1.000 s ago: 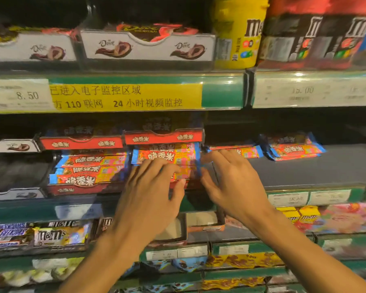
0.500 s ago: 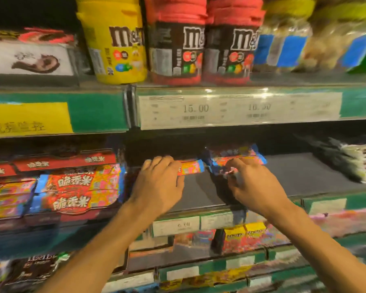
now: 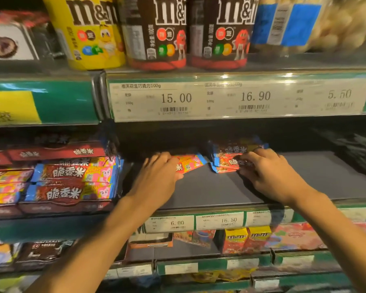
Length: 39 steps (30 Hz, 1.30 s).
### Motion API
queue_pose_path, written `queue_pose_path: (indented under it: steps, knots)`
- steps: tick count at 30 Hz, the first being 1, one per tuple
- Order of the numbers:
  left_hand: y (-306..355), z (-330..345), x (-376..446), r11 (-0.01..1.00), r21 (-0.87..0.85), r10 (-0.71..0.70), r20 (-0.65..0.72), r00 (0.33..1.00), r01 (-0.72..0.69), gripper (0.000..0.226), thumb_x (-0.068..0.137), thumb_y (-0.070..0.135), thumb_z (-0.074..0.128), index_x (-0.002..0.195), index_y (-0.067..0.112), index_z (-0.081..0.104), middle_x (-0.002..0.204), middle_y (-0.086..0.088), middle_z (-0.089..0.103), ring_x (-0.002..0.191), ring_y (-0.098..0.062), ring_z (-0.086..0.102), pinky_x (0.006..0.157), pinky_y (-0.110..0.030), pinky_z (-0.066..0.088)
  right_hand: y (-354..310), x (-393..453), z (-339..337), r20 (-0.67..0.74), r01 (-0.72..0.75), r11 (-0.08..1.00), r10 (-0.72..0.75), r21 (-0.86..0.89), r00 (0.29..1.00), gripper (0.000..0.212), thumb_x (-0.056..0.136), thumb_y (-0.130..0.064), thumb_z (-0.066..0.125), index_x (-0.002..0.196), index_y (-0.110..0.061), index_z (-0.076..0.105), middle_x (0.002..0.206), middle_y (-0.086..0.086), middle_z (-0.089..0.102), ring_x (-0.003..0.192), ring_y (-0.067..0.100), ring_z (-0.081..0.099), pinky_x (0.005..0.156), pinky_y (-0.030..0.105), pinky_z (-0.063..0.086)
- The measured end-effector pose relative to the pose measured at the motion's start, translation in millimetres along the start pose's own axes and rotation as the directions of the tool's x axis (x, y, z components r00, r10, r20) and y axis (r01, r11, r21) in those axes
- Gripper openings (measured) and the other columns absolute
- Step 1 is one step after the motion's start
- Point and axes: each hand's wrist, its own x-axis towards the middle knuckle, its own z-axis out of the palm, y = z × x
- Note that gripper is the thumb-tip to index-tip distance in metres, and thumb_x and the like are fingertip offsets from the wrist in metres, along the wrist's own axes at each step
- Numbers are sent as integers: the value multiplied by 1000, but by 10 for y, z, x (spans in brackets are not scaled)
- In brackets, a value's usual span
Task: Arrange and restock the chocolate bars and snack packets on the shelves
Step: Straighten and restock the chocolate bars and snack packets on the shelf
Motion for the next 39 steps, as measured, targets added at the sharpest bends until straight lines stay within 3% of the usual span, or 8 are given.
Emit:
queue_pose_path:
  steps: [5, 10, 16, 22, 26, 29, 32, 39]
  knots:
    - [52, -21, -88, 997, -71, 26, -27, 999, -28, 33, 98, 13, 51, 131, 9, 49, 132, -5, 44, 123, -23, 36, 101, -39, 38, -43, -46, -35, 13, -25, 999, 25, 20, 1000, 41, 92, -35, 64, 129, -18, 57, 125, 7, 58, 114, 31, 52, 87, 44, 48]
    - [15, -186, -278, 980, -170, 74, -179, 981, -105, 32, 96, 10, 55, 127, 12, 52, 121, -4, 52, 113, -23, 43, 93, -41, 43, -267, -189, -84, -52, -49, 984, 59, 174, 997, 37, 88, -23, 70, 122, -11, 61, 115, 11, 58, 111, 33, 51, 86, 42, 48]
    - [-284, -533, -733, 967, -174, 132, -290, 948, -188, 45, 91, 4, 60, 134, 17, 49, 123, 1, 52, 111, -13, 38, 90, -25, 34, -778, -347, -247, -189, 32, 971, 14, 236, 982, 40, 82, -13, 77, 120, -8, 65, 105, 11, 57, 101, 34, 50, 80, 30, 33]
    - [-1017, -740, -1226, 988, -114, 46, -424, 904, -103, 44, 82, -4, 65, 123, 12, 62, 113, -3, 64, 103, -23, 53, 87, -32, 41, -1624, -365, -285, -244, 216, 941, -153, 260, 958, 40, 79, -15, 80, 117, -9, 67, 102, 7, 58, 95, 33, 55, 76, 22, 30]
    - [-1744, -732, -1502, 952, -305, -209, -560, 801, 35, 33, 80, -10, 65, 111, 3, 69, 104, -16, 67, 89, -9, 57, 76, -22, 47, -2265, -303, -250, -275, 314, 900, -233, 302, 933, 40, 81, -26, 76, 118, -15, 66, 103, 1, 58, 95, 26, 53, 81, 26, 37]
    - [-2292, -786, -1713, 990, -140, -83, -513, 854, 12, 52, 76, -5, 71, 120, 22, 65, 109, 1, 69, 97, -17, 62, 86, -37, 51, -2683, -216, -184, -253, 320, 901, -249, 294, 935, 41, 84, -33, 72, 120, -16, 66, 105, 0, 58, 97, 24, 52, 80, 30, 39]
    - [-2691, -840, -1778, 991, -110, -118, -534, 837, 70, 39, 66, 4, 71, 104, 12, 73, 92, -4, 72, 85, -19, 61, 77, -31, 43, -2990, -117, -94, -216, 322, 908, -269, 269, 939, 42, 85, -32, 74, 122, -17, 65, 109, 0, 58, 103, 23, 51, 84, 31, 42]
    - [-3055, -1050, -1789, 995, -52, -96, -350, 932, 83, 39, 77, 5, 78, 115, 14, 70, 108, -6, 70, 102, -27, 60, 92, -33, 36, -3310, 85, 43, -135, 271, 943, -249, 192, 959, 45, 86, -33, 75, 127, -18, 63, 114, 0, 58, 111, 23, 52, 93, 32, 43]
